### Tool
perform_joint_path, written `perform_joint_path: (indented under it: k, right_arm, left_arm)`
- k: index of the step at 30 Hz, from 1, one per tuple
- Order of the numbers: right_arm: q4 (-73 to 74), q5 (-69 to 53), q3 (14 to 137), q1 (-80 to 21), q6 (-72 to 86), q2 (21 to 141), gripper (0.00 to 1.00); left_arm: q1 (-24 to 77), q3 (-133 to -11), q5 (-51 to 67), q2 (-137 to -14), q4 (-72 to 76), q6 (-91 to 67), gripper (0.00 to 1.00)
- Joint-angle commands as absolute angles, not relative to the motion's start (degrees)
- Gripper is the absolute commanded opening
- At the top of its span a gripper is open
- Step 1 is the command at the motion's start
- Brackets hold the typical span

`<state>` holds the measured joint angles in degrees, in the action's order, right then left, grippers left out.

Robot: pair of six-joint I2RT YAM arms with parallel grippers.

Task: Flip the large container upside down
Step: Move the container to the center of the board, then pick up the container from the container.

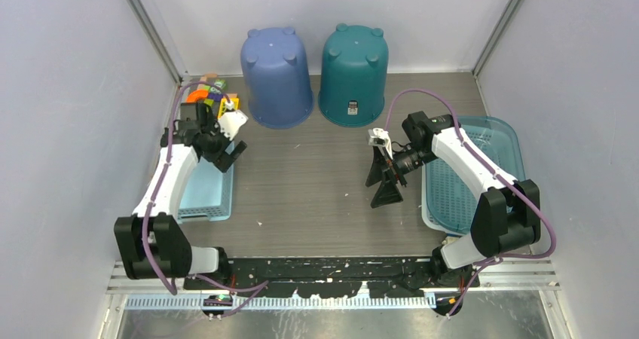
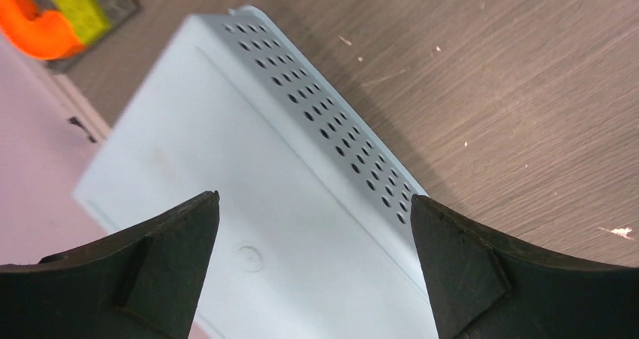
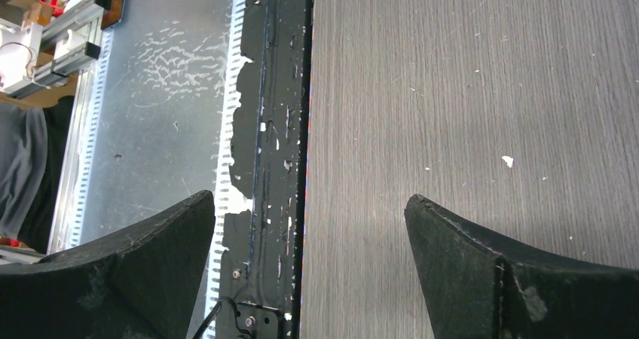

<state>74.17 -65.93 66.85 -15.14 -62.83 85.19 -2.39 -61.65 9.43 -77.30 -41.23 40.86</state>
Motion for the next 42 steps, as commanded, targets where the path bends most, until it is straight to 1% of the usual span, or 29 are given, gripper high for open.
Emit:
perform_joint_path:
  k: [1,7,9,12,15,18,23,27,32,37,42]
  right_arm:
    - [74.8,-67.4,67.7,-14.8,-64.0,85.1,1.0]
    - [73.9,-66.2,68.2,-14.8,-63.1,84.1,1.0]
    - [71.1,-65.1,68.1,-14.8,-59.7,82.7,1.0]
    - [62.7,-61.5,67.0,-14.8,-50.8,79.0,1.0]
    - [52.4,-53.3,64.9,-14.9,-40.3,74.0,1.0]
    - [45.9,-41.0,65.4,-14.9,-30.4,70.1,1.0]
    - [49.4,-21.8,69.8,-14.9,-25.0,67.1,1.0]
    - [47.4,-9.4,67.6,-14.9,-20.3,62.1,1.0]
    - [48.7,1.4,66.0,-14.7,-14.5,60.9,1.0]
    - [46.6,7.2,62.6,-13.1,-11.0,62.0,1.0]
    - [44.7,5.5,60.5,-7.9,-8.3,64.0,0.94]
  left_arm:
    - [-2.7,-65.6,12.2,-71.8,-42.2,38.0,1.0]
    - [-2.6,-66.1,18.7,-65.1,-44.3,34.3,1.0]
    - [-2.5,-65.5,20.8,-63.1,-44.6,32.8,1.0]
    - [-2.1,-64.5,24.1,-60.2,-44.8,30.3,1.0]
    - [-2.1,-63.4,28.3,-57.3,-44.8,27.9,1.0]
    - [-2.1,-62.2,31.6,-54.4,-44.6,26.3,1.0]
    - [-2.1,-60.7,35.3,-51.1,-45.7,25.5,1.0]
    - [-2.1,-58.3,36.8,-50.1,-44.7,23.9,1.0]
    - [-2.1,-55.8,37.8,-48.8,-42.8,21.2,1.0]
    - [-2.1,-54.5,37.7,-47.5,-42.6,21.1,1.0]
    - [-2.1,-53.7,38.1,-46.8,-42.5,21.1,1.0]
